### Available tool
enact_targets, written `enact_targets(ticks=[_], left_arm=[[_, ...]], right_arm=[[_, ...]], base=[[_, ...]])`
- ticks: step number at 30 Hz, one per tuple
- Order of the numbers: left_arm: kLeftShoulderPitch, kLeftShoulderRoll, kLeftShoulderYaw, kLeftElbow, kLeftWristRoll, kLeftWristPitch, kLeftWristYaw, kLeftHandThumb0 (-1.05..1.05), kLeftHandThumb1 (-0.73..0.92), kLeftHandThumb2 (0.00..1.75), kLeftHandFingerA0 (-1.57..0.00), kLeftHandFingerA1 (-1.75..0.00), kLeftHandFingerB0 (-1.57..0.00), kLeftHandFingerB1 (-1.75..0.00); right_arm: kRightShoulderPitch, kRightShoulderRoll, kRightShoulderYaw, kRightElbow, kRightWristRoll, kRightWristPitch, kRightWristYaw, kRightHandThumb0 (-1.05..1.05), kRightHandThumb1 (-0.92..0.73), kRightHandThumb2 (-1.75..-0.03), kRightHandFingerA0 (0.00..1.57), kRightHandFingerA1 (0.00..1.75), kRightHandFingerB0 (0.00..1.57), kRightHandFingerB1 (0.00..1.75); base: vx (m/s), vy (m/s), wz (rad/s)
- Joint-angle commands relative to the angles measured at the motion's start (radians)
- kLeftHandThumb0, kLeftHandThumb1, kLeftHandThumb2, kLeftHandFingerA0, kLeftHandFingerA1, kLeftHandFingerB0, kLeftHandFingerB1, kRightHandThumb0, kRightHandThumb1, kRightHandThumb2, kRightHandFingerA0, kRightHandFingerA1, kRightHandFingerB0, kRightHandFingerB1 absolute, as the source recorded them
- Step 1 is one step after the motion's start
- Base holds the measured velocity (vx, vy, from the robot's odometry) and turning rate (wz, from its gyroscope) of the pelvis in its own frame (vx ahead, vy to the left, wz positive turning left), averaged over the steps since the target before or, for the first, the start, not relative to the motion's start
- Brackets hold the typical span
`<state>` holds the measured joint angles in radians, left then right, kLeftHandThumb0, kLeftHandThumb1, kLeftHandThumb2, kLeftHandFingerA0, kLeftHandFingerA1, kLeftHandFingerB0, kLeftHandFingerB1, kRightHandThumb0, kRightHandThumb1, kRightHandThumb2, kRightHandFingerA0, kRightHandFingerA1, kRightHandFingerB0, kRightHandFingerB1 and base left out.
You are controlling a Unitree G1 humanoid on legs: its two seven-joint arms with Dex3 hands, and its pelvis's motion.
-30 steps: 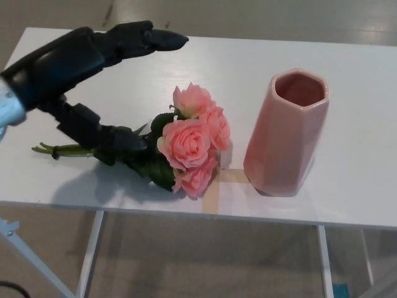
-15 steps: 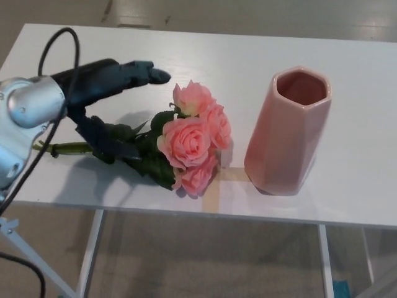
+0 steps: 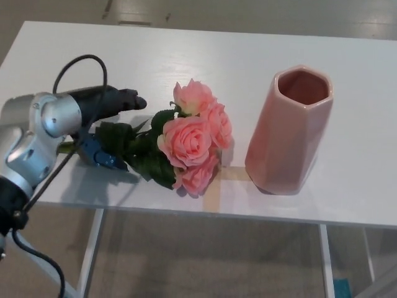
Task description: Use the left hand to pick up the rose and then lift and insert it into the pink vase.
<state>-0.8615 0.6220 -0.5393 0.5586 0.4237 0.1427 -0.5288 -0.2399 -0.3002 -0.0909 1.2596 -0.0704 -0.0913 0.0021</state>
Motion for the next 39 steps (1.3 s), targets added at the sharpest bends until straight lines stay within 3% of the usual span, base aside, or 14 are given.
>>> enact_targets(ticks=[1, 6, 7, 18, 20, 21, 23, 24, 29, 30, 31, 37, 38, 39], left_arm=[[-0.002, -0.038, -0.003, 0.029, 0.072, 0.007, 0.021, -0.58, 0.34, 0.77, 0.0, -0.12, 0.0, -0.2], [0.016, -0.062, -0.001, 0.019, 0.097, 0.007, 0.024, -0.64, 0.32, 0.68, 0.0, -0.09, -0.01, -0.21], [0.037, -0.08, -0.002, 0.016, 0.097, 0.006, 0.04, -0.58, 0.34, 0.78, 0.0, -0.12, 0.0, -0.21], [0.087, -0.122, 0.005, 0.017, 0.113, -0.007, 0.054, -0.58, 0.34, 0.77, 0.0, -0.14, 0.0, -0.23], [0.114, -0.133, 0.001, 0.014, 0.108, -0.018, 0.058, -0.55, 0.34, 0.67, -0.08, -0.17, -0.09, -0.26], [0.119, -0.133, -0.003, 0.02, 0.109, -0.033, 0.053, -0.38, 0.31, 0.73, 0.0, -0.4, -0.01, -0.4], [0.12, -0.134, -0.001, 0.021, 0.111, -0.036, 0.053, -0.38, 0.31, 0.73, 0.0, -0.4, -0.01, -0.4], [0.122, -0.14, 0.002, 0.033, 0.094, -0.041, 0.024, -0.16, 0.77, 0.64, -0.96, -0.56, -0.67, -0.42], [0.139, -0.145, -0.007, 0.037, 0.097, -0.048, -0.01, -0.16, 0.78, 0.64, -1.08, -0.73, -0.8, -0.49], [0.16, -0.147, -0.009, 0.032, 0.112, -0.051, 0.033, -0.16, 0.77, 0.62, -0.89, -0.78, -0.75, -0.49], [0.174, -0.148, -0.005, 0.03, 0.116, -0.056, 0.063, -0.17, 0.77, 0.63, -0.85, -0.65, -0.68, -0.45], [0.212, -0.149, 0.024, 0.028, 0.124, -0.095, 0.134, -0.2, 0.78, 0.63, -0.87, -0.62, -0.54, -0.4], [0.223, -0.15, 0.031, 0.032, 0.123, -0.113, 0.16, -0.23, 0.78, 0.63, -0.88, -0.88, -0.59, -0.42], [0.239, -0.15, 0.042, 0.038, 0.121, -0.14, 0.2, -0.23, 0.78, 0.63, -0.88, -0.88, -0.59, -0.42]], right_arm=[[0.007, -0.005, 0.003, 0.006, -0.006, -0.002, -0.006, -0.34, -0.65, -0.59, 0.61, 0.42, 0.54, 0.39], [0.009, -0.005, 0.008, 0.003, -0.008, -0.003, -0.01, -0.34, -0.65, -0.59, 0.61, 0.42, 0.53, 0.39], [0.008, -0.005, 0.007, 0.003, -0.008, -0.001, -0.013, -0.34, -0.65, -0.59, 0.62, 0.42, 0.54, 0.39], [0.005, -0.003, -0.006, 0.002, 0.007, -0.001, 0.0, -0.33, -0.65, -0.59, 0.61, 0.42, 0.54, 0.39], [0.005, -0.001, -0.008, 0.002, 0.008, 0.0, 0.0, -0.34, -0.65, -0.59, 0.61, 0.42, 0.55, 0.39], [0.003, -0.002, -0.006, 0.003, 0.005, 0.001, 0.0, -0.34, -0.65, -0.59, 0.61, 0.42, 0.54, 0.39], [0.003, -0.002, -0.005, 0.003, 0.005, 0.001, 0.0, -0.34, -0.65, -0.59, 0.61, 0.42, 0.54, 0.39], [0.001, -0.002, -0.007, 0.003, 0.006, 0.003, -0.001, -0.34, -0.65, -0.59, 0.61, 0.42, 0.54, 0.39], [-0.003, -0.003, -0.019, 0.001, 0.016, 0.003, 0.003, -0.34, -0.65, -0.59, 0.61, 0.42, 0.55, 0.39], [-0.003, -0.003, -0.017, -0.001, 0.013, -0.001, 0.005, -0.34, -0.65, -0.59, 0.6, 0.42, 0.55, 0.39], [-0.004, -0.003, -0.016, -0.002, 0.012, -0.003, 0.007, -0.34, -0.65, -0.59, 0.6, 0.42, 0.54, 0.39], [-0.008, -0.003, -0.02, -0.002, 0.014, -0.004, 0.01, -0.33, -0.65, -0.59, 0.6, 0.42, 0.54, 0.39], [-0.008, -0.004, -0.02, -0.001, 0.013, -0.005, 0.011, -0.33, -0.65, -0.59, 0.59, 0.42, 0.54, 0.39], [-0.009, -0.006, -0.019, 0.0, 0.011, -0.007, 0.012, -0.33, -0.65, -0.59, 0.59, 0.42, 0.54, 0.39]], base=[[0.0, 0.0, 0.0], [0.0, 0.0, 0.0], [0.0, 0.0, 0.0], [0.0, 0.0, 0.0], [0.0, 0.0, 0.0], [0.0, 0.0, 0.0], [0.0, 0.0, 0.0], [0.0, 0.0, 0.0], [0.0, 0.0, 0.0], [0.0, 0.0, 0.0], [0.0, 0.0, 0.0], [0.0, 0.0, 0.0], [0.0, 0.0, 0.0], [0.0, 0.0, 0.0]])
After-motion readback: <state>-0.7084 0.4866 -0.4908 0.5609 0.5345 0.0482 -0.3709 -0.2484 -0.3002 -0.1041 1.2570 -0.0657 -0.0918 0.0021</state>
